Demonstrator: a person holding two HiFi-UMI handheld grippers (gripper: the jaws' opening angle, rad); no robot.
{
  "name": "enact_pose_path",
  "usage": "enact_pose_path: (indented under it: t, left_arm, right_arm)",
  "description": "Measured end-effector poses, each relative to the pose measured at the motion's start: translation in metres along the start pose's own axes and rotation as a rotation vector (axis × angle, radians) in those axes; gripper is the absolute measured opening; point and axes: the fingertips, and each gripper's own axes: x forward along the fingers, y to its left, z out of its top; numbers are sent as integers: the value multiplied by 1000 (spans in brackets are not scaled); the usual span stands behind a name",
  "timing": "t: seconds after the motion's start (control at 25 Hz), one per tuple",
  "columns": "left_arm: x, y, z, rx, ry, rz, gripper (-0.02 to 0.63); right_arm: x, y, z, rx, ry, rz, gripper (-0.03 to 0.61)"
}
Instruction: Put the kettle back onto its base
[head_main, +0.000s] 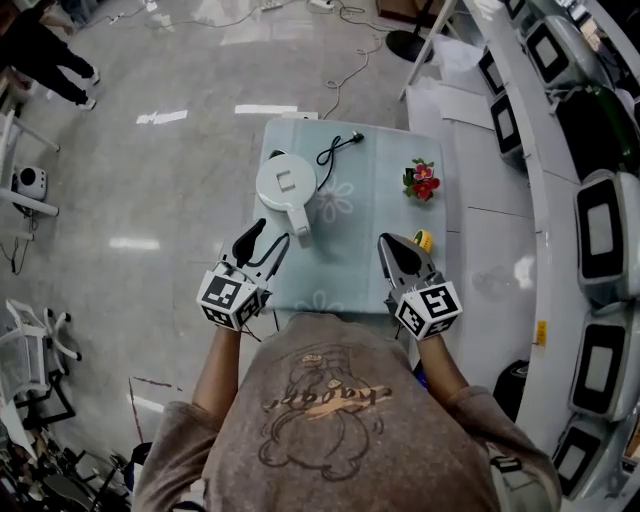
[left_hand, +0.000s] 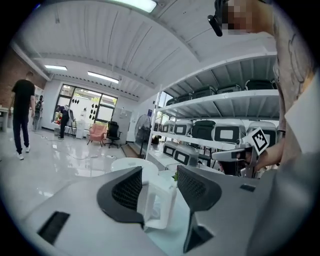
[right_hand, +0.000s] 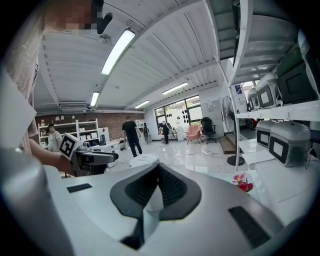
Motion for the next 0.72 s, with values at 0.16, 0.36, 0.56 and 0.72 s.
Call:
enact_pose_path:
  t: [0.16,0.36,0.56,0.72]
  left_arm:
    - [-15,3,26,-12,-53,33,219]
    - [-29,1,41,-20,-76,69,219]
    - [-42,2,41,-1,-93,126,219]
    - [-51,4,33,1,-83,156,192]
  right_arm:
    - [2,3,11,-12,-30,7,2]
    - [6,4,19,-13,-55,13,2]
    - [7,7,20,-13,-58,25,2]
    - [7,8,18,-18,-54,28,2]
